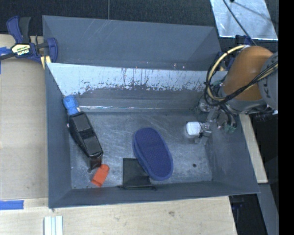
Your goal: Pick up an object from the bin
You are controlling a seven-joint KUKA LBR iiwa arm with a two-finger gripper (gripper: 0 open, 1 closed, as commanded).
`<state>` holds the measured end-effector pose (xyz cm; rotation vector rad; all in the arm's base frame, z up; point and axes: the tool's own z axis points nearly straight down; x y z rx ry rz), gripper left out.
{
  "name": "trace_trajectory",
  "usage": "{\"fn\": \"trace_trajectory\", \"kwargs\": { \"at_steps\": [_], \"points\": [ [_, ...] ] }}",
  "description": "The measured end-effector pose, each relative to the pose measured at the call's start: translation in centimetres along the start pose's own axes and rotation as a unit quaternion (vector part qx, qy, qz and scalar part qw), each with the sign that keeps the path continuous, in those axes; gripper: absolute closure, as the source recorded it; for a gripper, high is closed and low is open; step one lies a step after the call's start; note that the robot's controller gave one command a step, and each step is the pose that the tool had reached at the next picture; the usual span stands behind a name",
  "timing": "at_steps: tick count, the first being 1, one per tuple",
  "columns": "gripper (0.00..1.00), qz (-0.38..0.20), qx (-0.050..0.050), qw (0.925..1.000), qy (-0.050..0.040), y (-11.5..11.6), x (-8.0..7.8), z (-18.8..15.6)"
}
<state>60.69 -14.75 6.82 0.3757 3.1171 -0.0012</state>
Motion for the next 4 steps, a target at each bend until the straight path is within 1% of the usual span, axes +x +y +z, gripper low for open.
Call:
{"fn": "trace_trajectory", "kwargs": {
  "at_steps": [4],
  "points": [
    [0.0, -0.008, 0.001, 1.0, -0.004, 0.07, -0.3, -0.19]
  ]
}}
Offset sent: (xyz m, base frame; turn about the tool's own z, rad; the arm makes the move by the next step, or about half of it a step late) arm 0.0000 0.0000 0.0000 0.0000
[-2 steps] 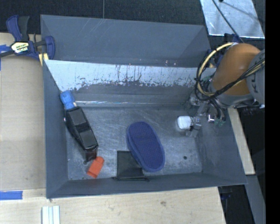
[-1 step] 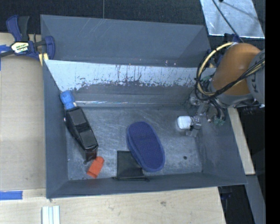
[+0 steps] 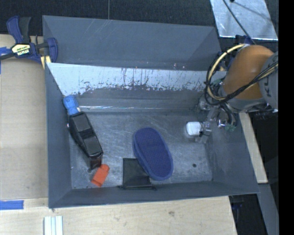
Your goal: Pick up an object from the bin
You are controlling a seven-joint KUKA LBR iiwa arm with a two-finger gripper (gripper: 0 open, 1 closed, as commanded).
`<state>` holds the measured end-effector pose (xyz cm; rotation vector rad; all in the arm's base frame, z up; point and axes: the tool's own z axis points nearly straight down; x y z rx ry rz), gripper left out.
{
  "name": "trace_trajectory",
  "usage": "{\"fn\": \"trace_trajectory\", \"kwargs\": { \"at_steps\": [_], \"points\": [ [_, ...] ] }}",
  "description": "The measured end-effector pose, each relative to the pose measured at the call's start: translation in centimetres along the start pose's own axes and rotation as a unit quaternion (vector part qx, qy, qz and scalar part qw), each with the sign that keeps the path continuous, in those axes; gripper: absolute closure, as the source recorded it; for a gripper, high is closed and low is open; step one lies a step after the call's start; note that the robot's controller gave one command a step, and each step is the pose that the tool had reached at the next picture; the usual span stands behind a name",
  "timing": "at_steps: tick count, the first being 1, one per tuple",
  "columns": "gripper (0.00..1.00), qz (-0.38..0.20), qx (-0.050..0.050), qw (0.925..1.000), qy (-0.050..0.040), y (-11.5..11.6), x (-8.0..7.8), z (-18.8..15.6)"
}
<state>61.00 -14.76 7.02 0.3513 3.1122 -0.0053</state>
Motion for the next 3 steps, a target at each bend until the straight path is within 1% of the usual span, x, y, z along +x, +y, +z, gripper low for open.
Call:
{"fn": "trace_trajectory", "kwargs": {
  "at_steps": [1, 2, 3],
  "points": [
    [1.0, 0.0, 0.0, 1.0, -0.0003, 0.0, 0.0, 0.0],
    [1.0, -0.001, -0.001, 1.0, 0.0015, 0.0, -0.2, -2.3],
    [1.0, -0.002, -0.001, 1.0, 0.0001, 0.0, -0.5, -6.9]
  ]
}}
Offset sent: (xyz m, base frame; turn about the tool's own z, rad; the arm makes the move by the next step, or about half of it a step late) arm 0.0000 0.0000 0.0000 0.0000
